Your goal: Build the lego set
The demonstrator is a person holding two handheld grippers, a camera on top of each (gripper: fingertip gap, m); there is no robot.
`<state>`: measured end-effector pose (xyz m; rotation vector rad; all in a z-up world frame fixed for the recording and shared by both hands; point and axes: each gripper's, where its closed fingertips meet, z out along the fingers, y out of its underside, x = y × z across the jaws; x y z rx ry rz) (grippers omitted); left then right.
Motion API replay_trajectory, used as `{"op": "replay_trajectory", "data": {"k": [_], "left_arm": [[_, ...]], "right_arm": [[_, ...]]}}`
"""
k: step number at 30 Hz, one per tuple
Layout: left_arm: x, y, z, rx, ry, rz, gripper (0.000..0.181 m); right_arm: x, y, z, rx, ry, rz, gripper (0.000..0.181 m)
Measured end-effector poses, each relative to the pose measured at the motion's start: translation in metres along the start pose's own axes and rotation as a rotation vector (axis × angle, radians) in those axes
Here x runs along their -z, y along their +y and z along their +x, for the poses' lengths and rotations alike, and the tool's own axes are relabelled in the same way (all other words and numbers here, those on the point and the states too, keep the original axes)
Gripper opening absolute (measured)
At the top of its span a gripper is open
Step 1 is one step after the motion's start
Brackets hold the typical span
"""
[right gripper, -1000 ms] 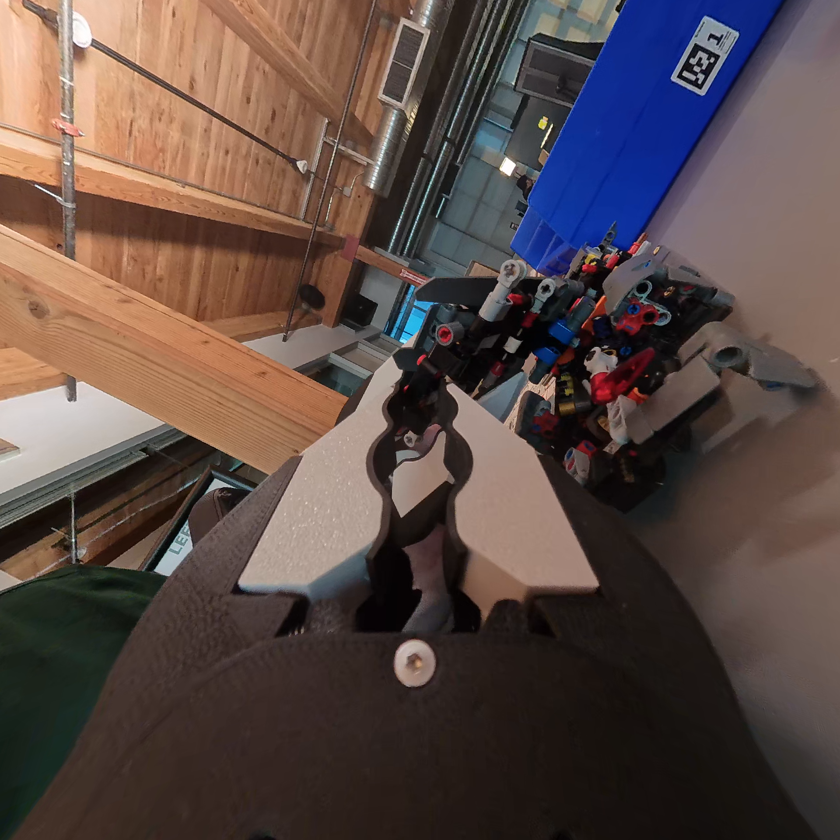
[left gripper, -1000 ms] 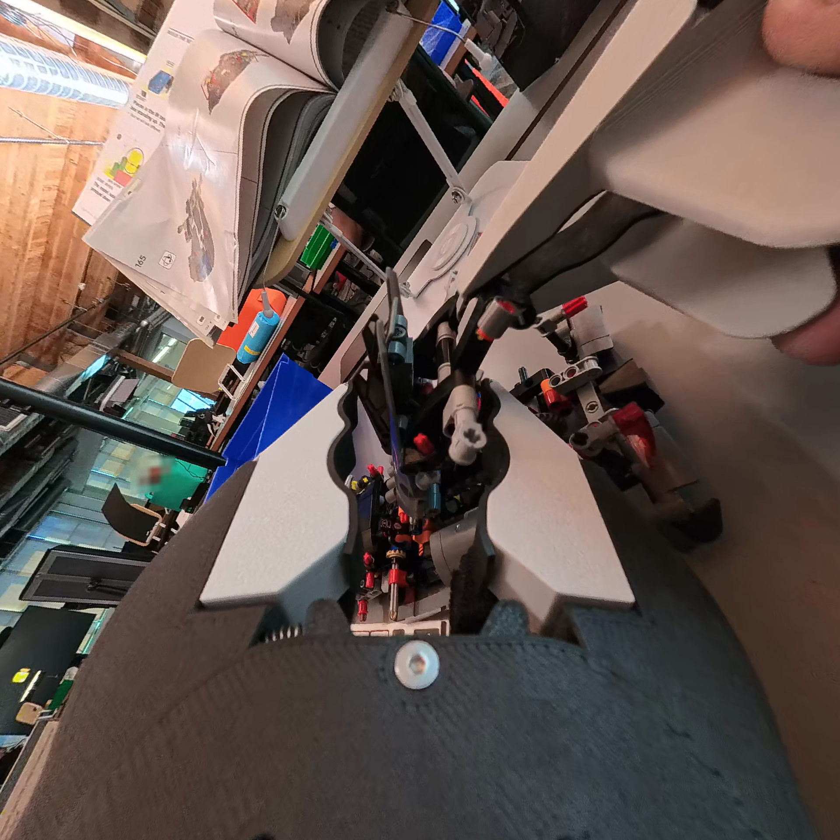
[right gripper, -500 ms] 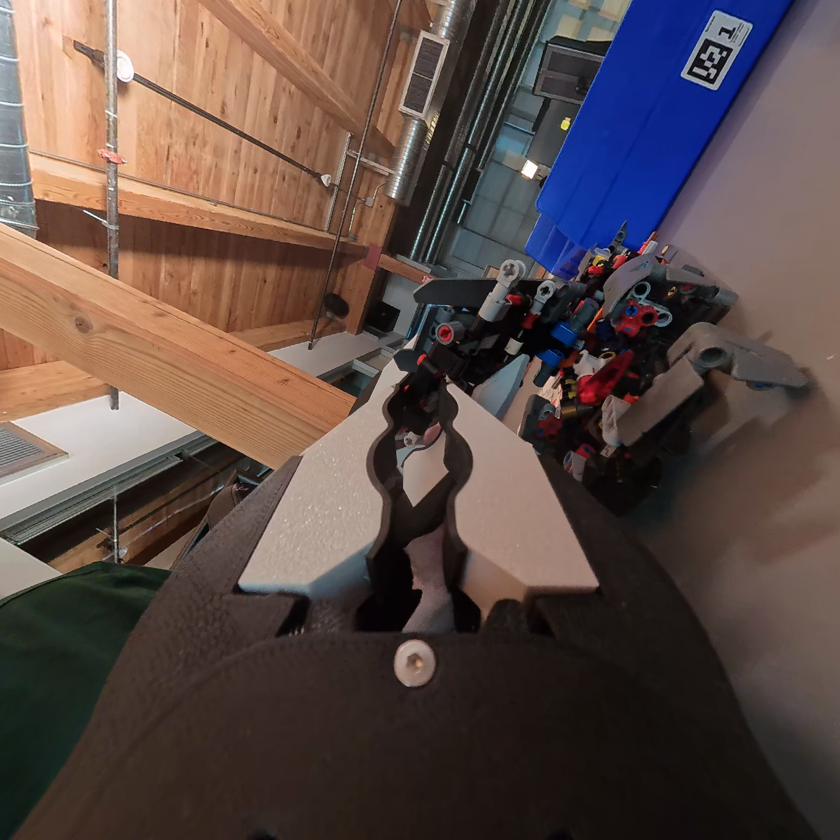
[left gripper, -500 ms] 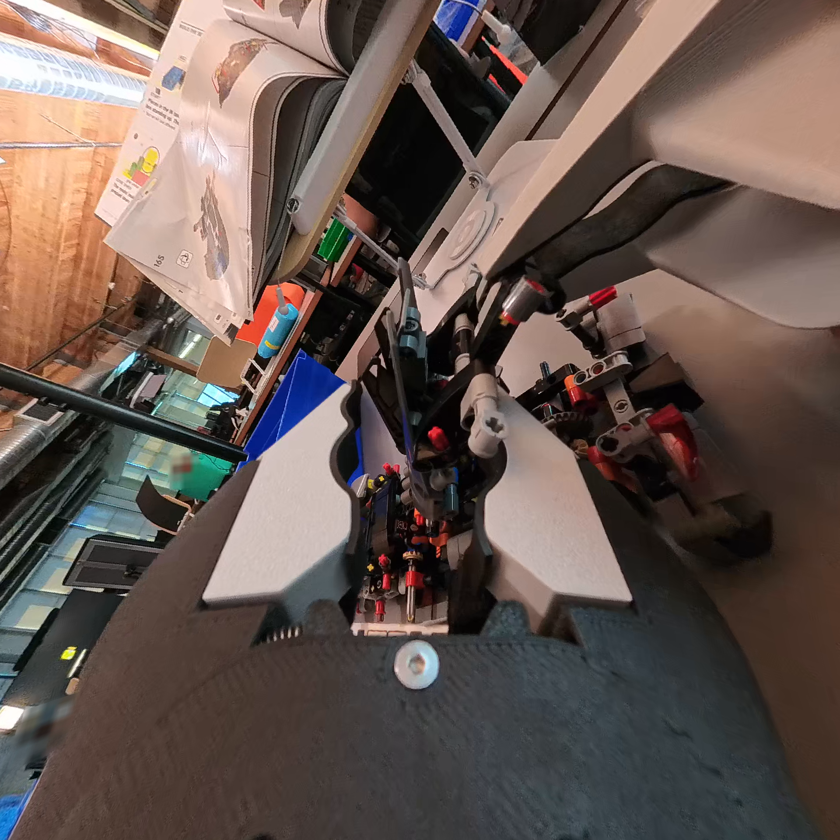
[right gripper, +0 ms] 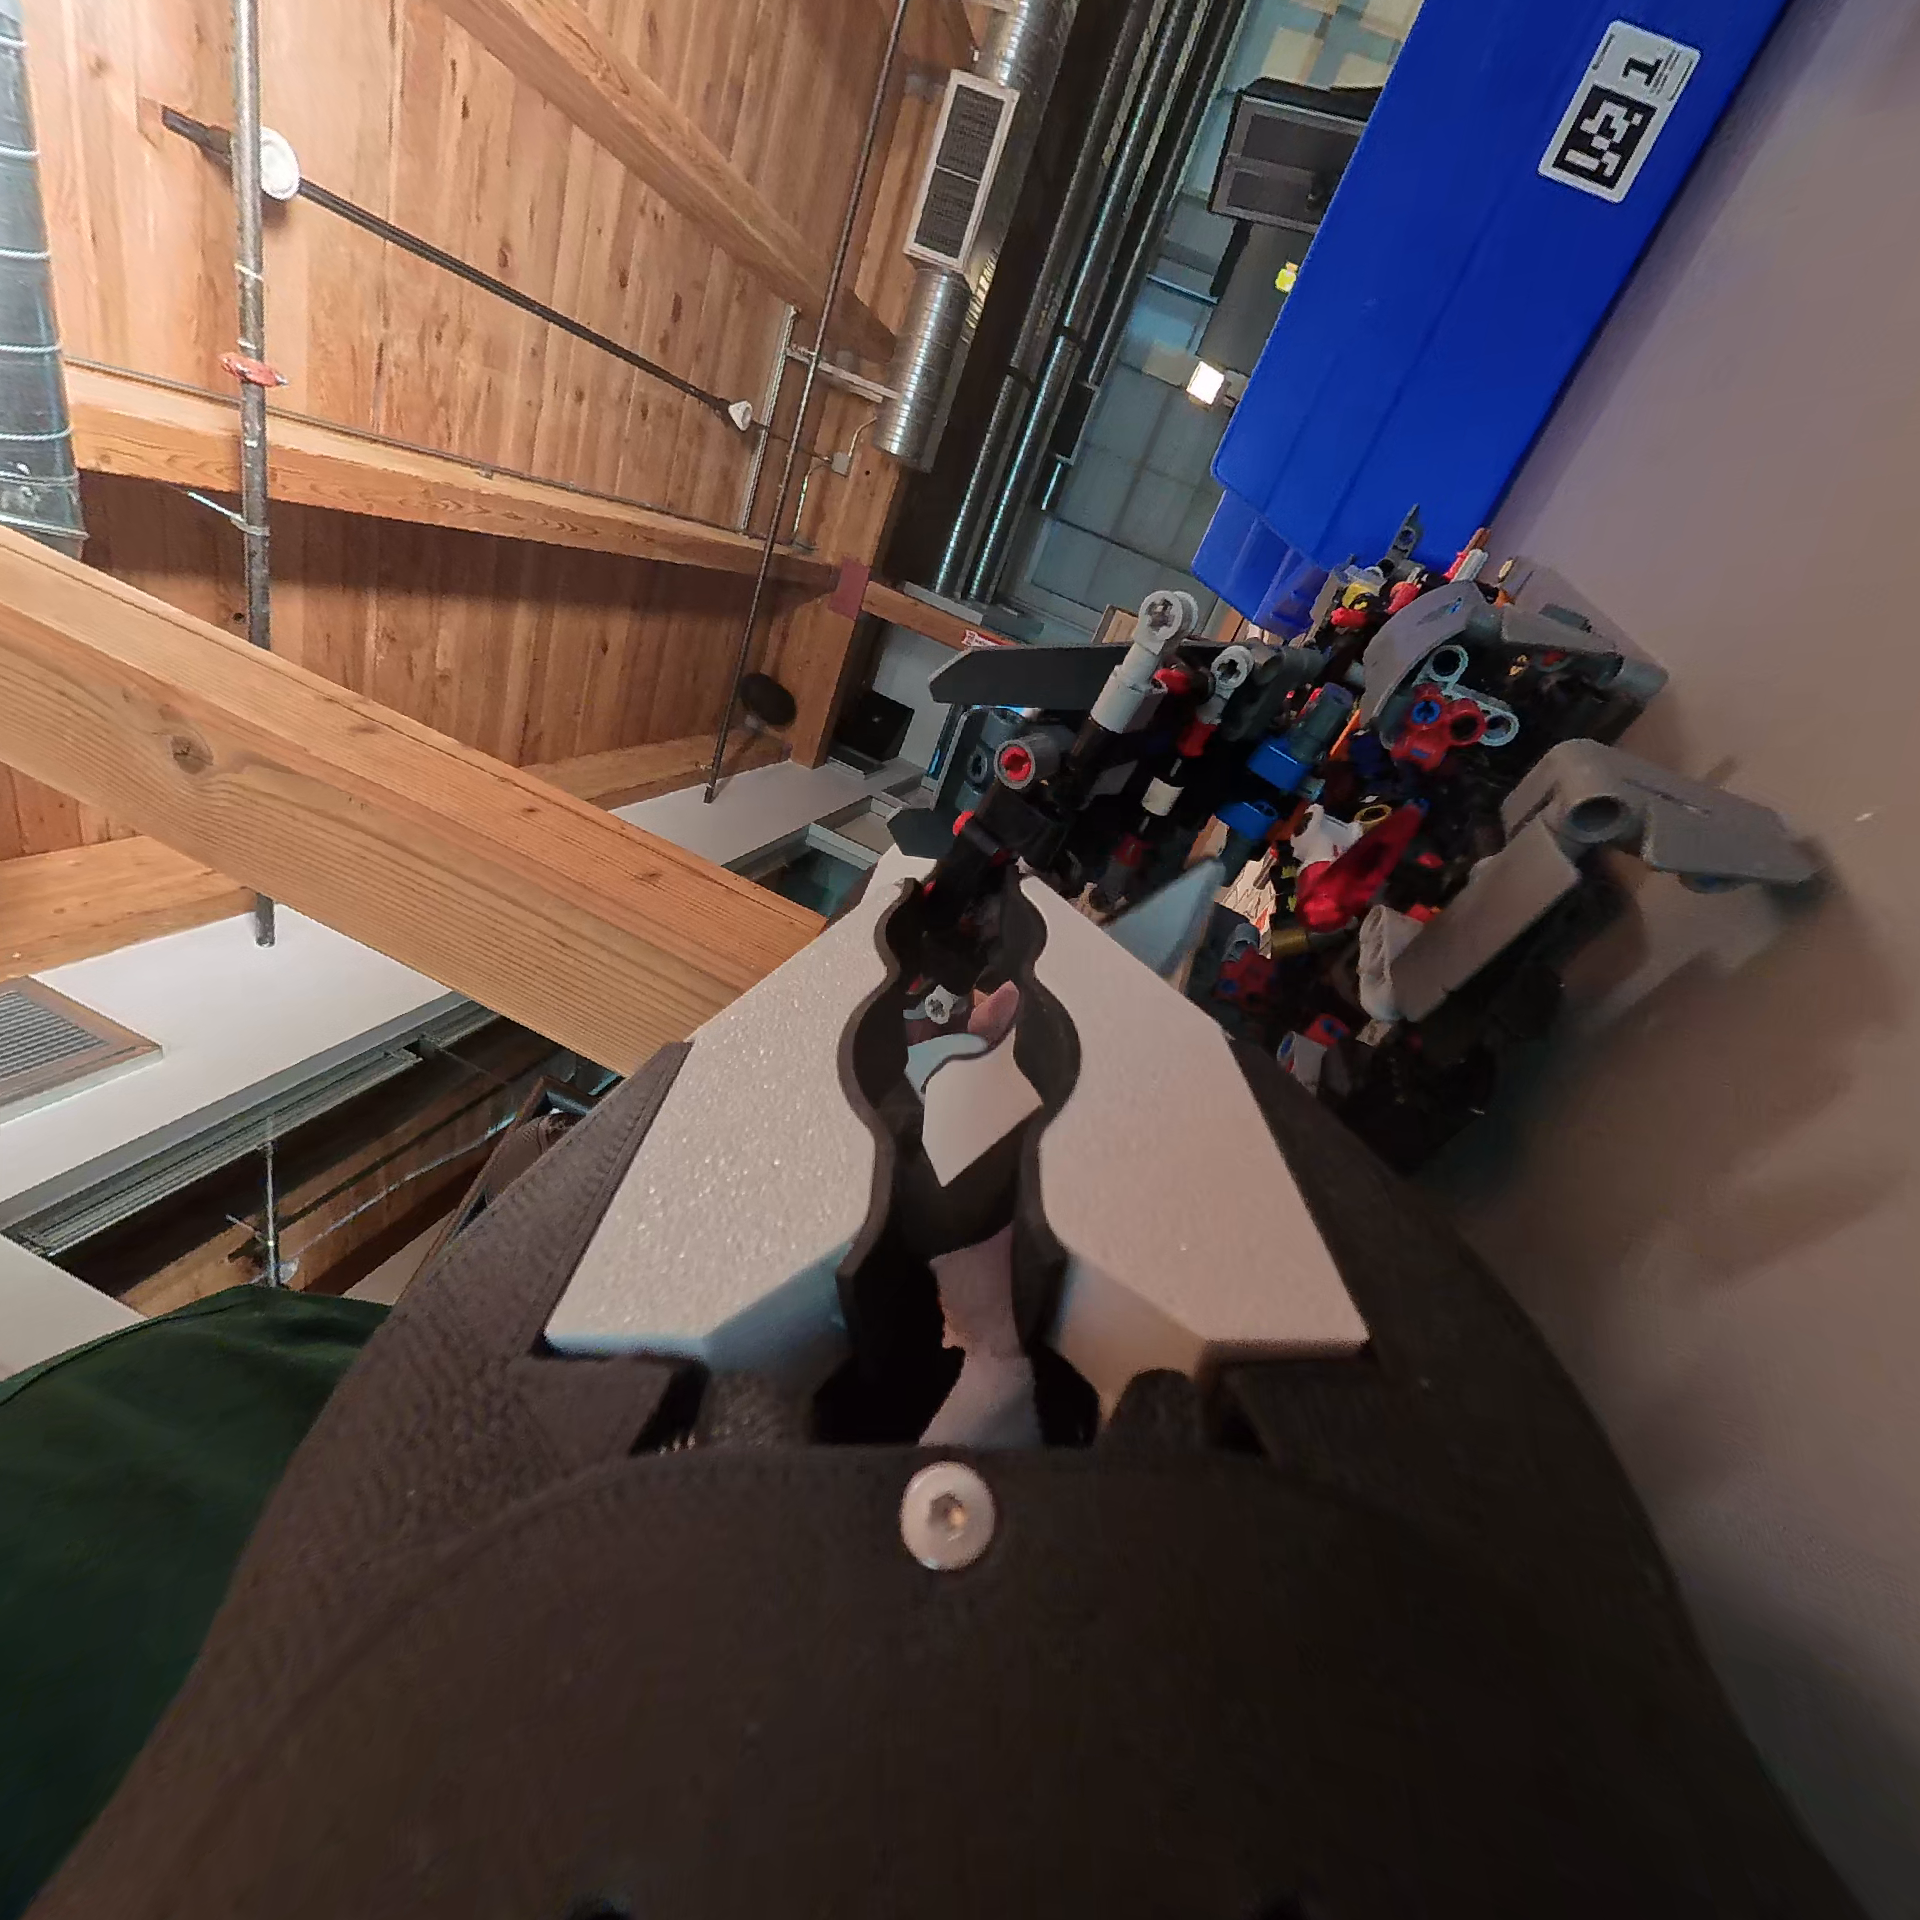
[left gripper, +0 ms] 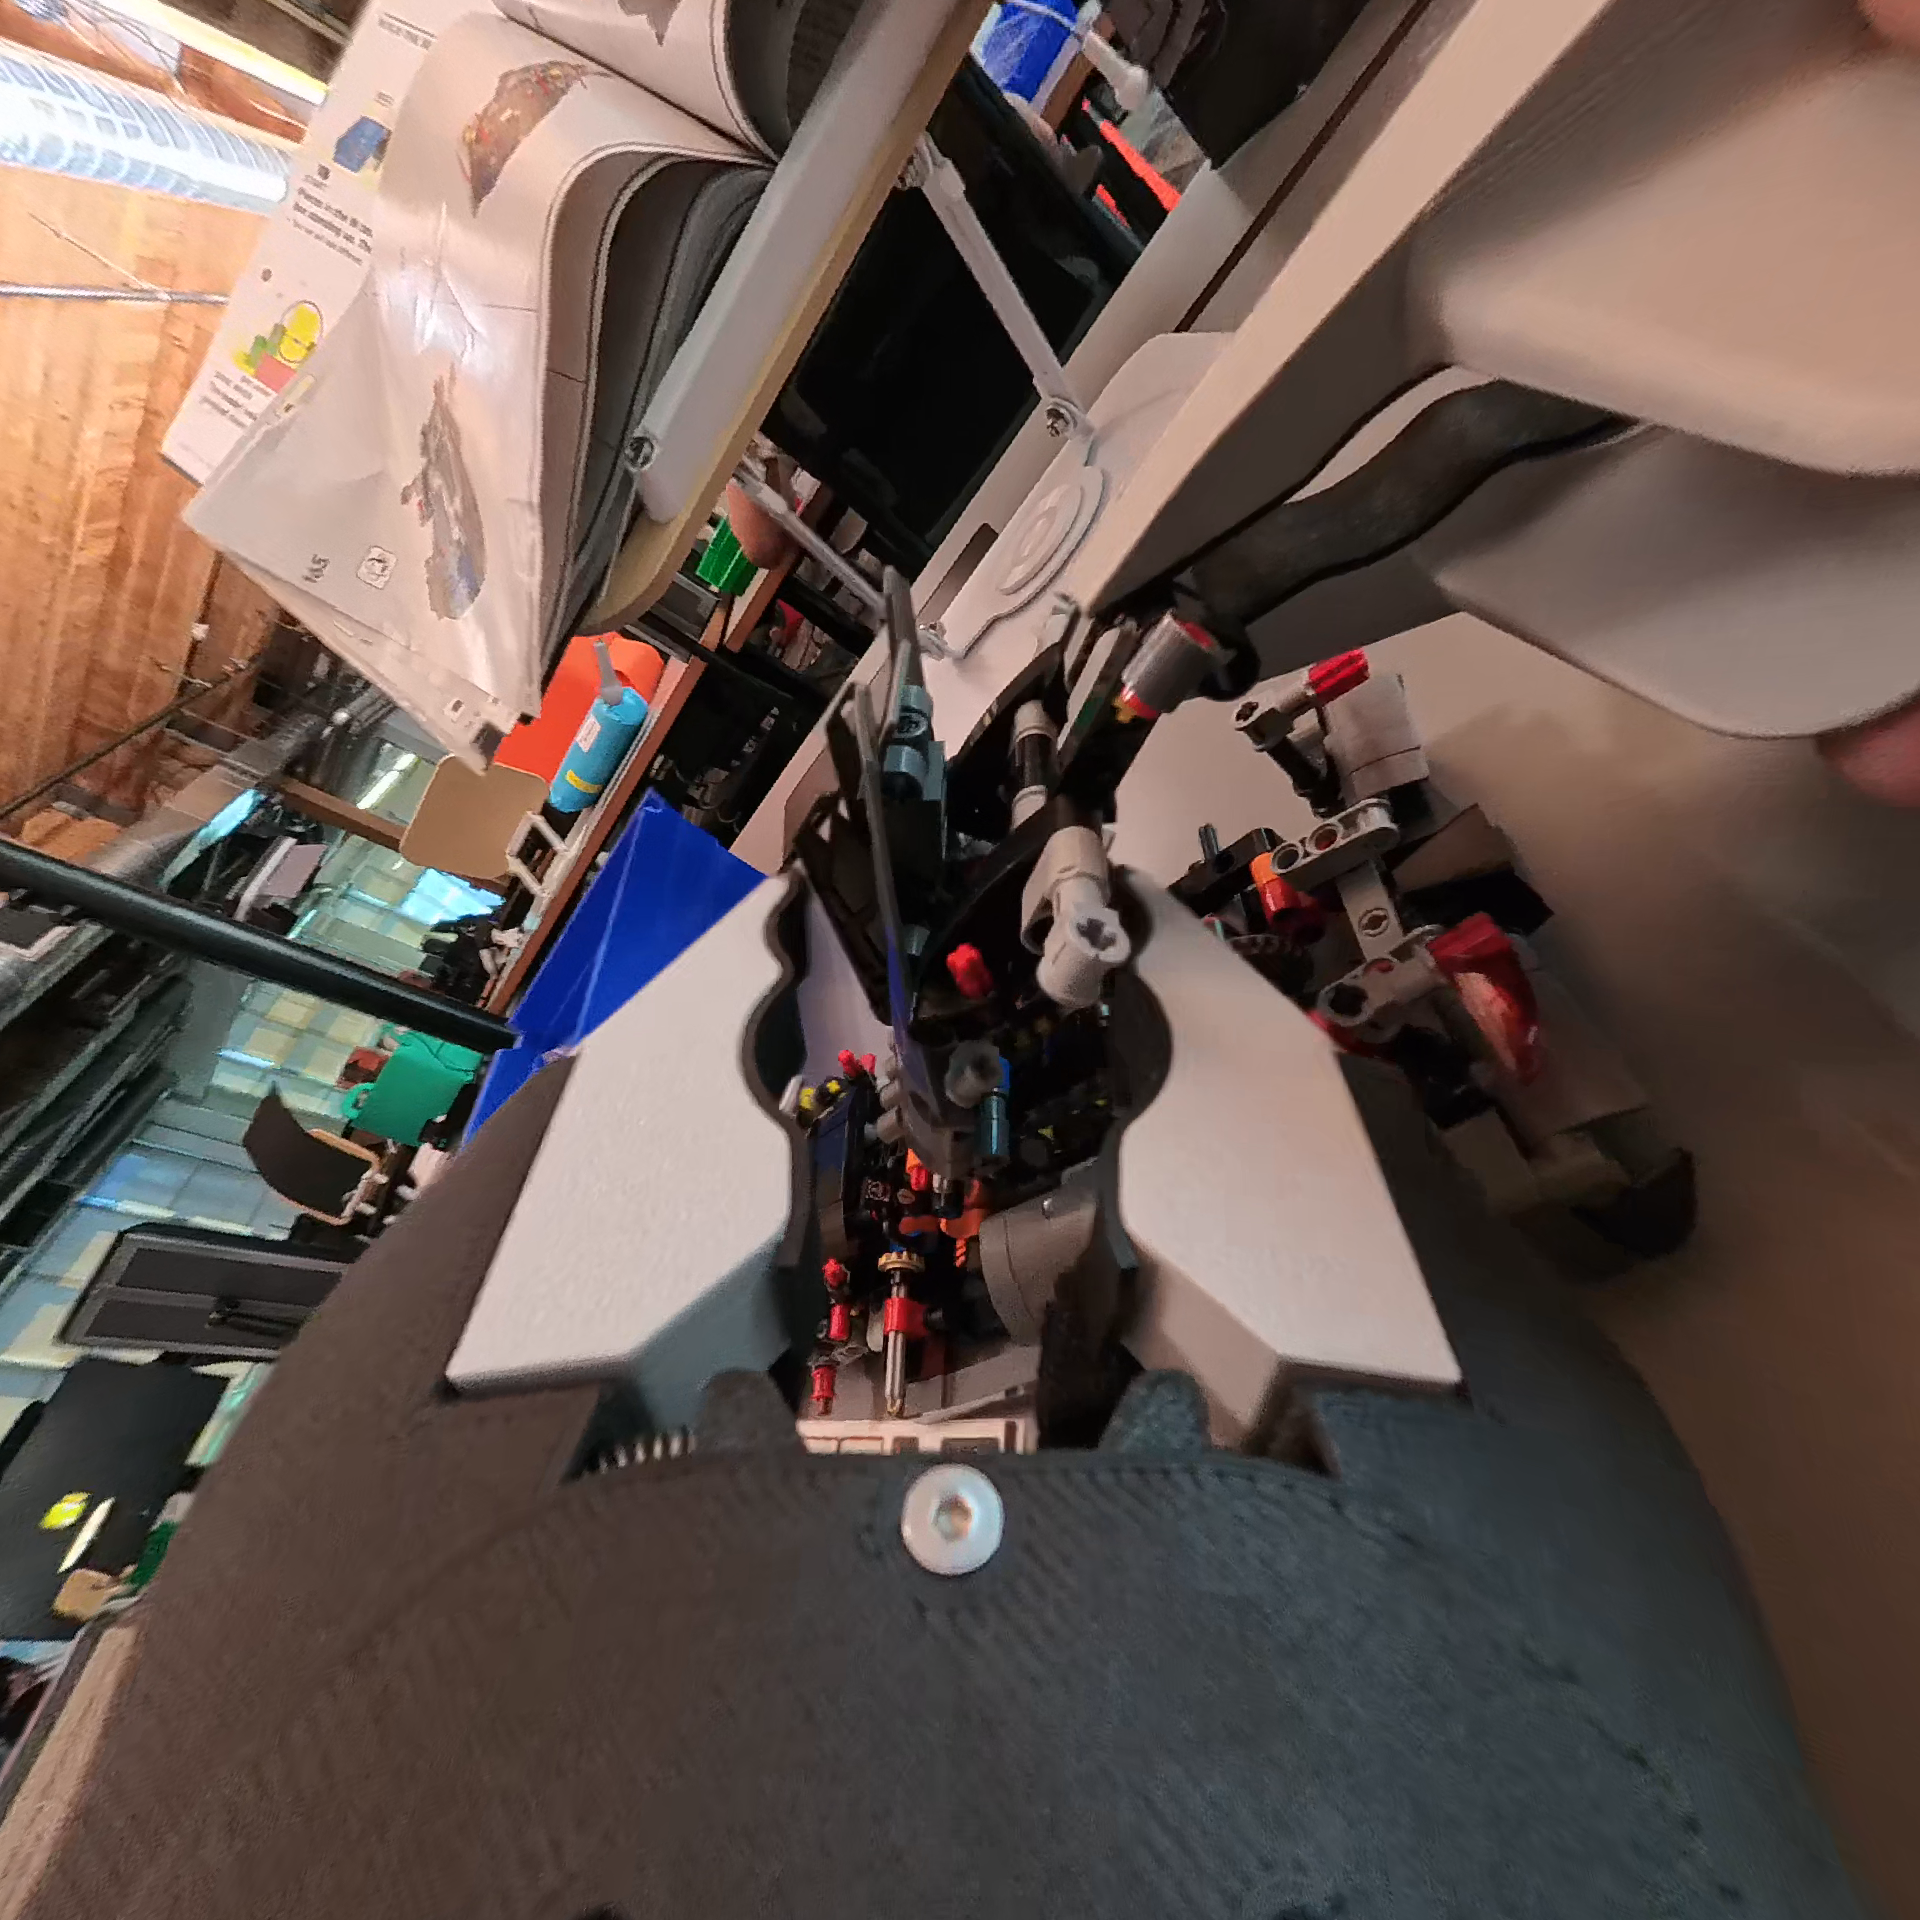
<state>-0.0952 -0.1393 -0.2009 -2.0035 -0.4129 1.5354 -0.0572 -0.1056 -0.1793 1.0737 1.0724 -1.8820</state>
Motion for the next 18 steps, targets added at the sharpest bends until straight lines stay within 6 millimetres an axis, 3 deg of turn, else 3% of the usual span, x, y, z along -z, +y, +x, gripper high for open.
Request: {"op": "replay_trajectory", "data": {"k": [1,4,18], "left_arm": [[0.0004,-0.0008,0.0020,0.012,0.022,0.003,0.066],[0.0009,-0.0018,0.0039,0.017,0.035,0.007,0.070],[0.0026,-0.0066,0.0007,0.077,0.020,0.026,0.050]], "right_arm": [[-0.0002,0.0003,0.0000,0.001,0.001,-0.002,0.012],[-0.0007,0.0007,0.0003,0.004,0.003,-0.005,0.012],[-0.0002,-0.0002,0.0000,0.007,0.003,0.001,0.012]]}}
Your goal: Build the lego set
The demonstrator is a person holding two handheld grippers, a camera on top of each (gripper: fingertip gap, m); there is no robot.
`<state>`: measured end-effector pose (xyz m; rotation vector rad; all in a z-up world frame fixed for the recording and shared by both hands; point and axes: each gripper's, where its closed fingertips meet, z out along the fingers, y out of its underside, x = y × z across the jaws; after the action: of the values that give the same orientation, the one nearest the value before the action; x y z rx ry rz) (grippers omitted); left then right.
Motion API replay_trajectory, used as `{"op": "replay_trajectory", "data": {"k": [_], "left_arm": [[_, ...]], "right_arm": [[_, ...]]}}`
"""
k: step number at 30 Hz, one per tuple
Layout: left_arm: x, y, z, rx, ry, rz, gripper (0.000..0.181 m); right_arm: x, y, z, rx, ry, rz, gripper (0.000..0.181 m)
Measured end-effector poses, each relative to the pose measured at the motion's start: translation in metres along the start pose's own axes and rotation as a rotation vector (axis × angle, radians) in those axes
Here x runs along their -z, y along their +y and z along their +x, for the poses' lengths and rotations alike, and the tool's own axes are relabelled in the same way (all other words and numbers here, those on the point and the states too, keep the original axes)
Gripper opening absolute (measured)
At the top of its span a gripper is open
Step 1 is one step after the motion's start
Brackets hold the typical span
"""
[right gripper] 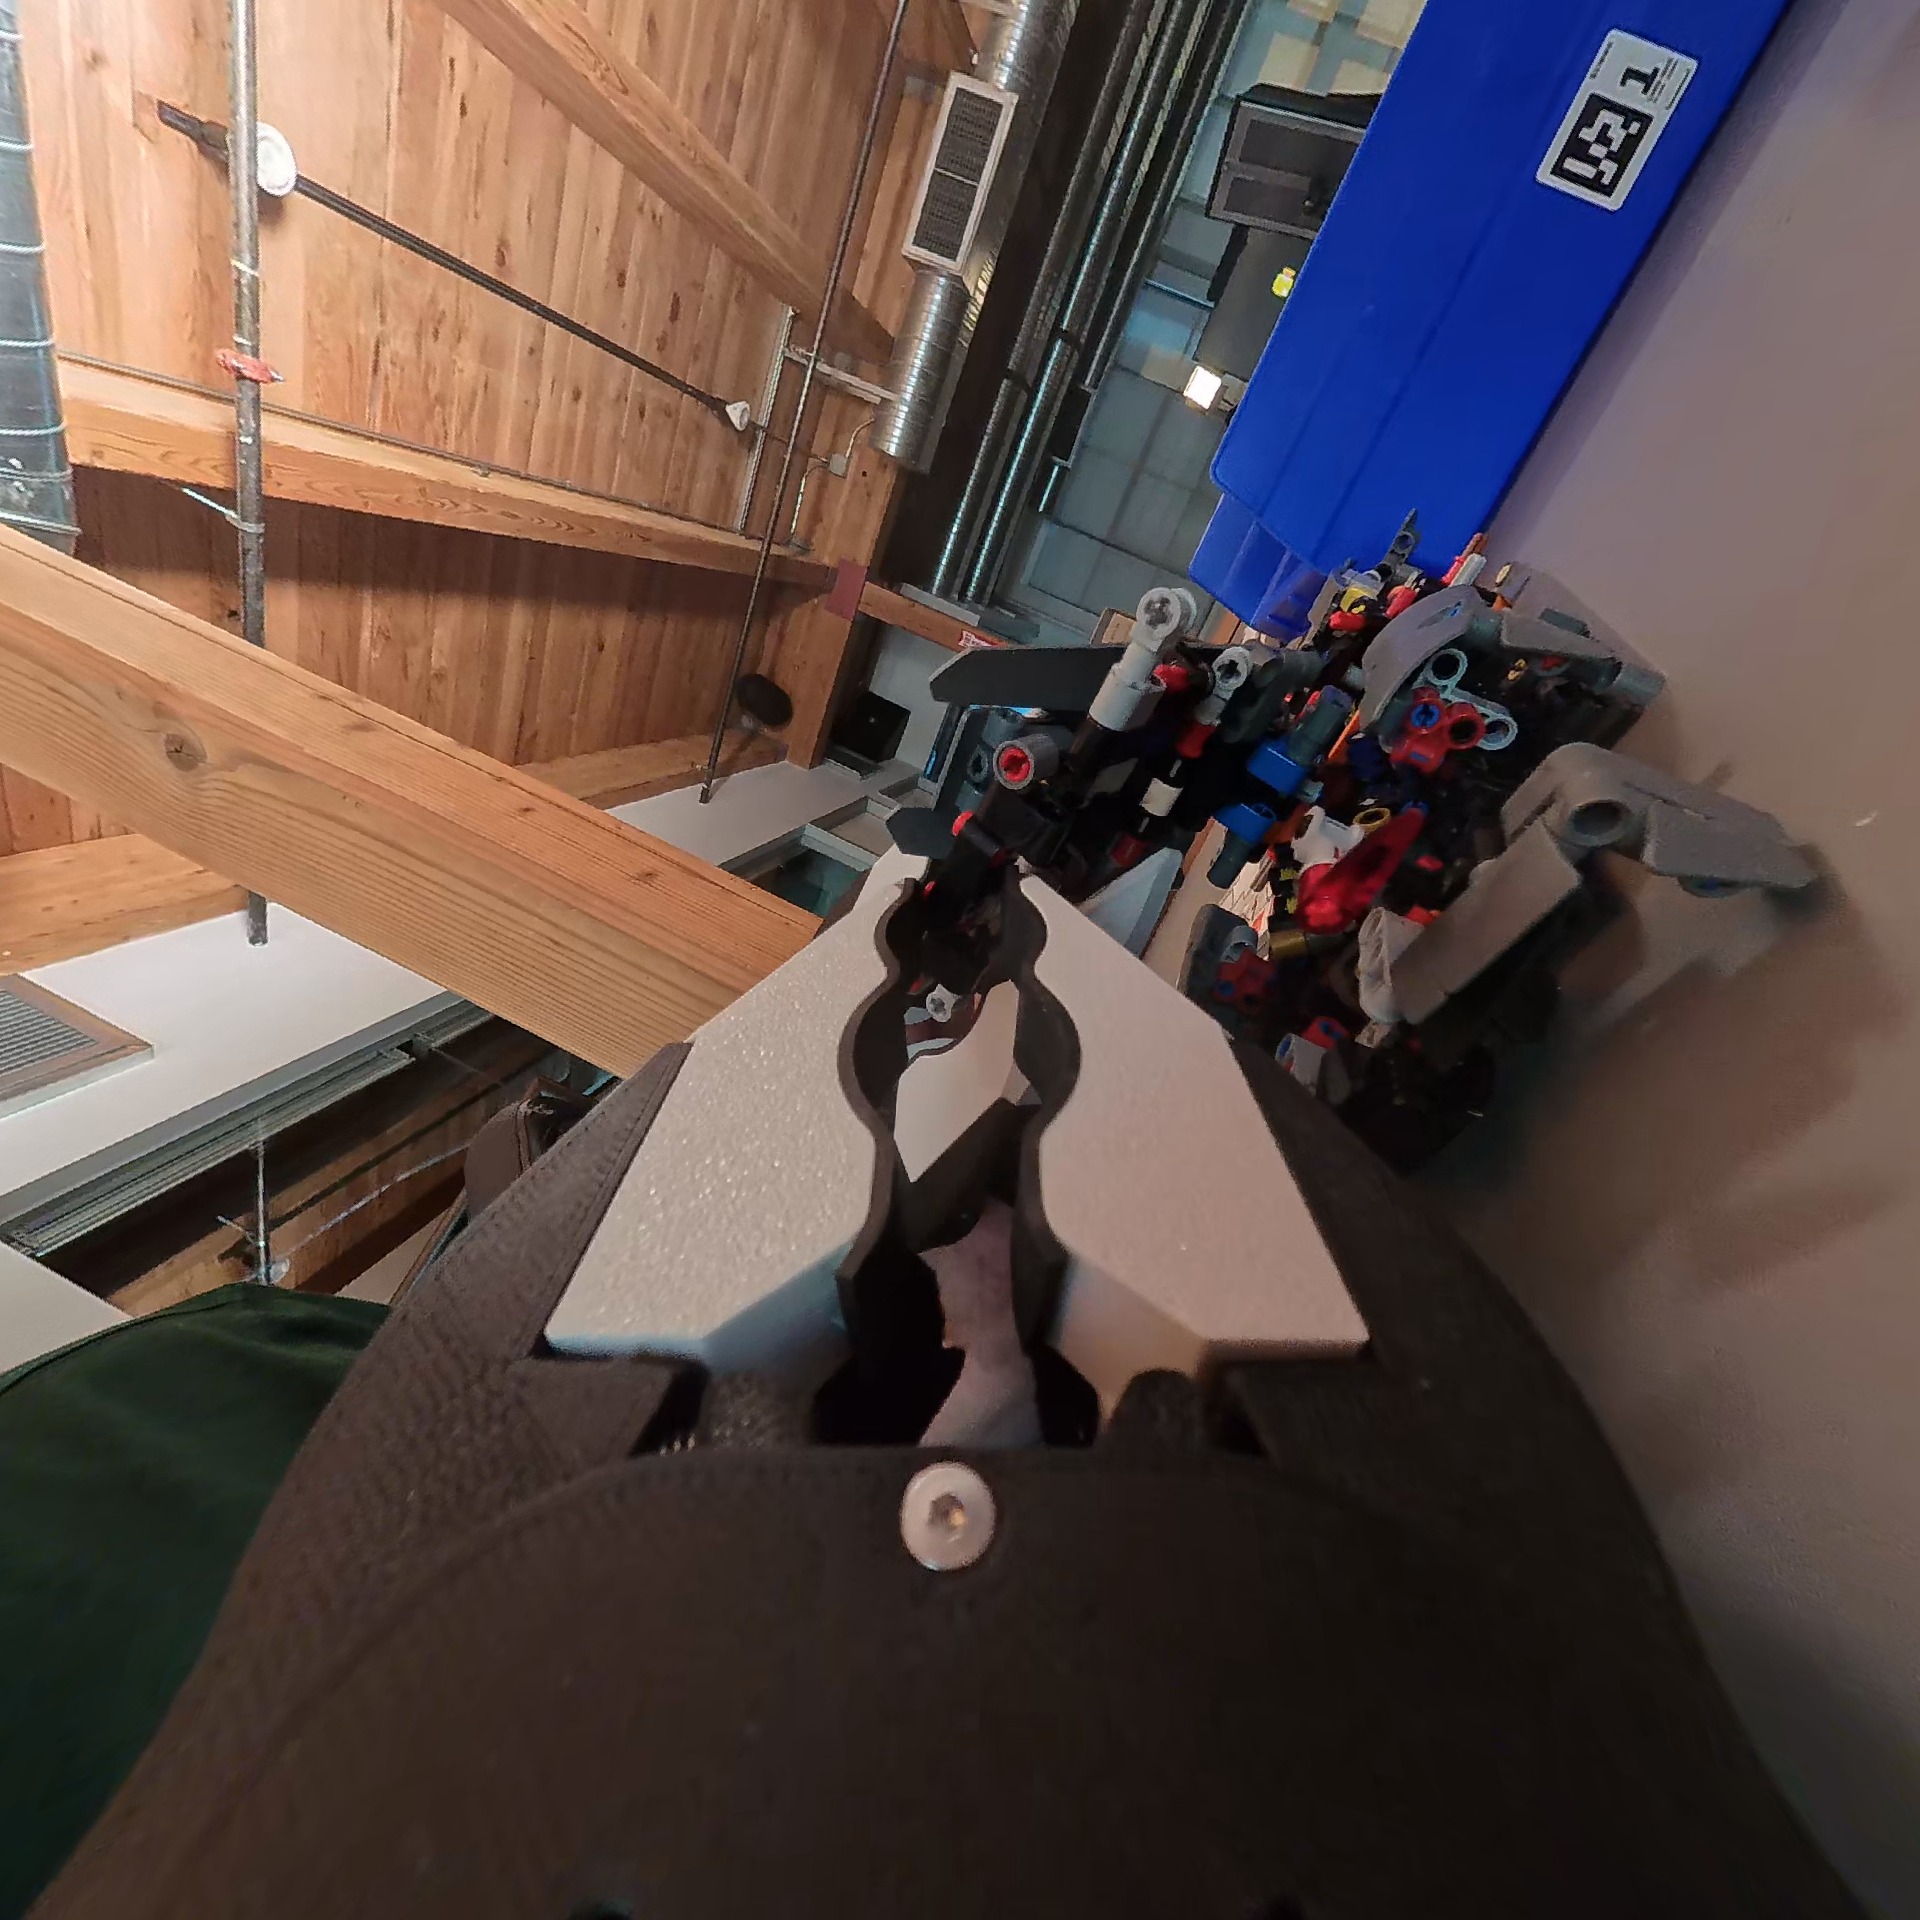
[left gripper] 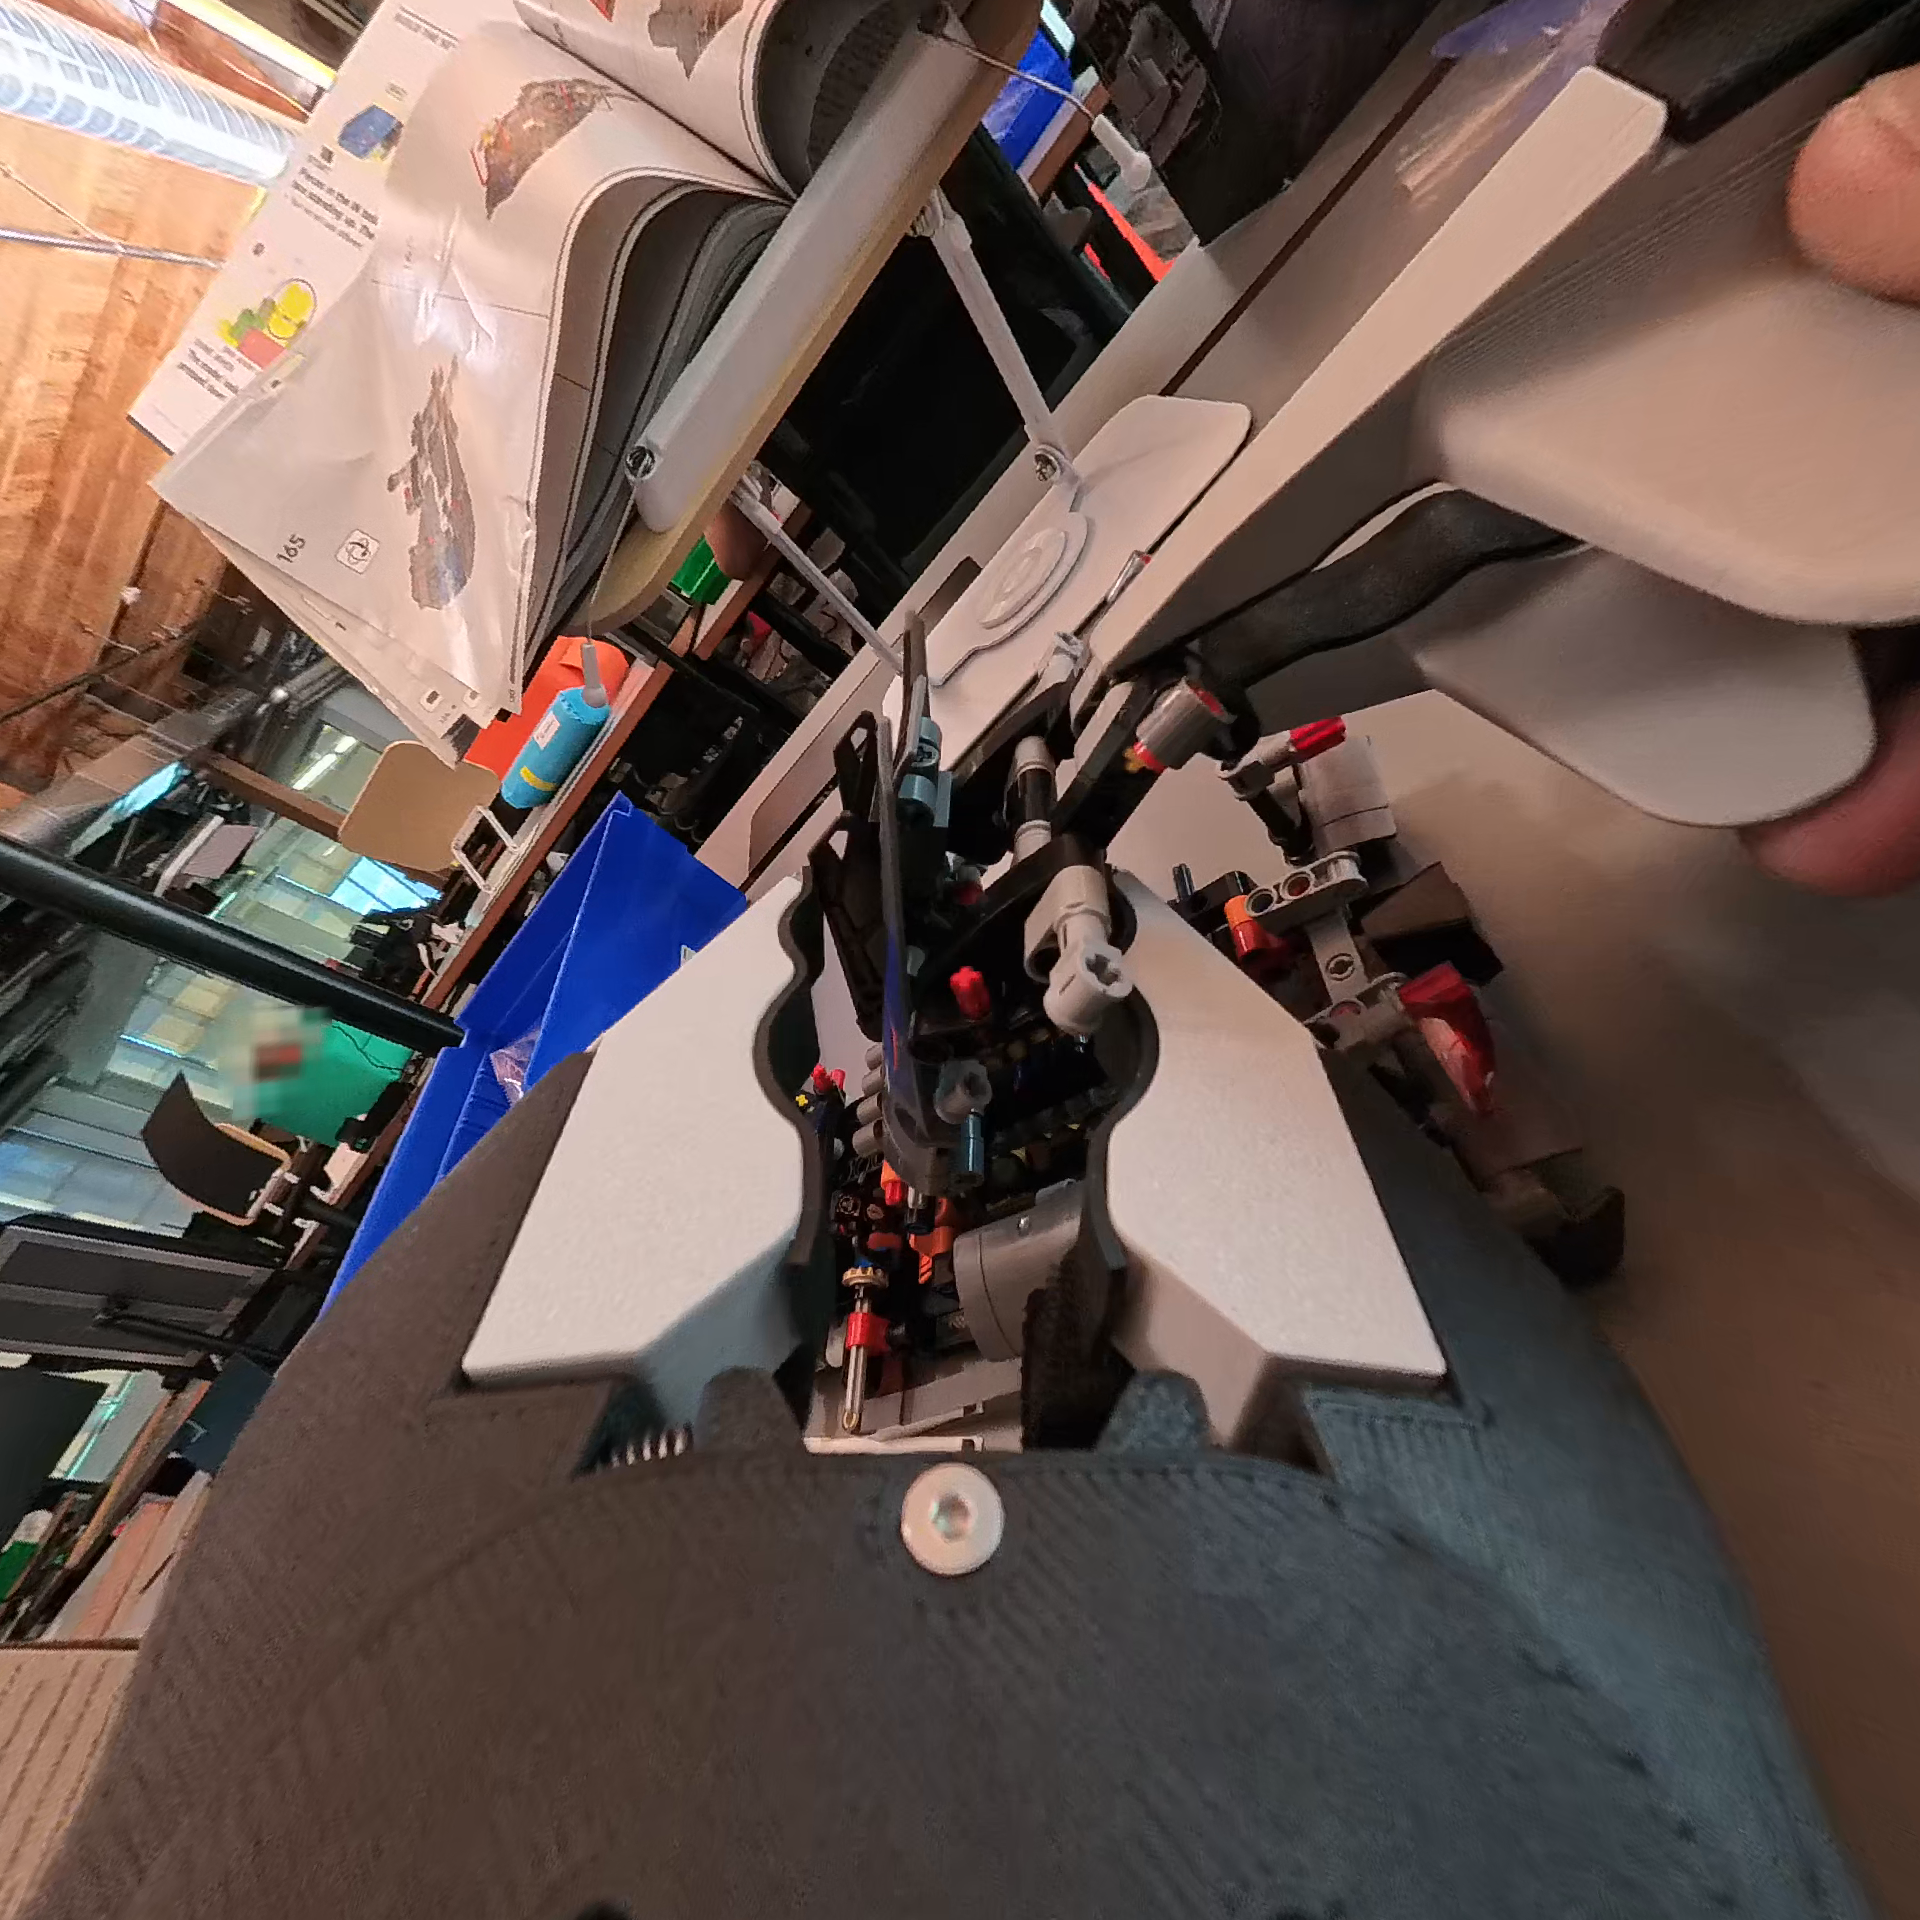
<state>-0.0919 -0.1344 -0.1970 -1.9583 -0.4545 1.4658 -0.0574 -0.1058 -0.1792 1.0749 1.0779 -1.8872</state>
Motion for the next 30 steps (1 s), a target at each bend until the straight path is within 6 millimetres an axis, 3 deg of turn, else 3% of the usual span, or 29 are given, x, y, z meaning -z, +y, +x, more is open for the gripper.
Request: {"op": "replay_trajectory", "data": {"k": [4,12,30], "left_arm": [[-0.002,0.007,-0.004,0.004,-0.023,-0.025,0.042],[0.003,0.003,0.005,0.017,0.008,0.000,0.061],[0.001,-0.003,0.000,0.027,-0.017,0.024,0.051]], "right_arm": [[0.000,-0.001,0.000,-0.001,0.002,0.007,0.012],[0.000,0.000,0.001,0.002,0.007,-0.002,0.012],[-0.001,-0.001,0.003,0.004,0.018,0.003,0.012]]}}
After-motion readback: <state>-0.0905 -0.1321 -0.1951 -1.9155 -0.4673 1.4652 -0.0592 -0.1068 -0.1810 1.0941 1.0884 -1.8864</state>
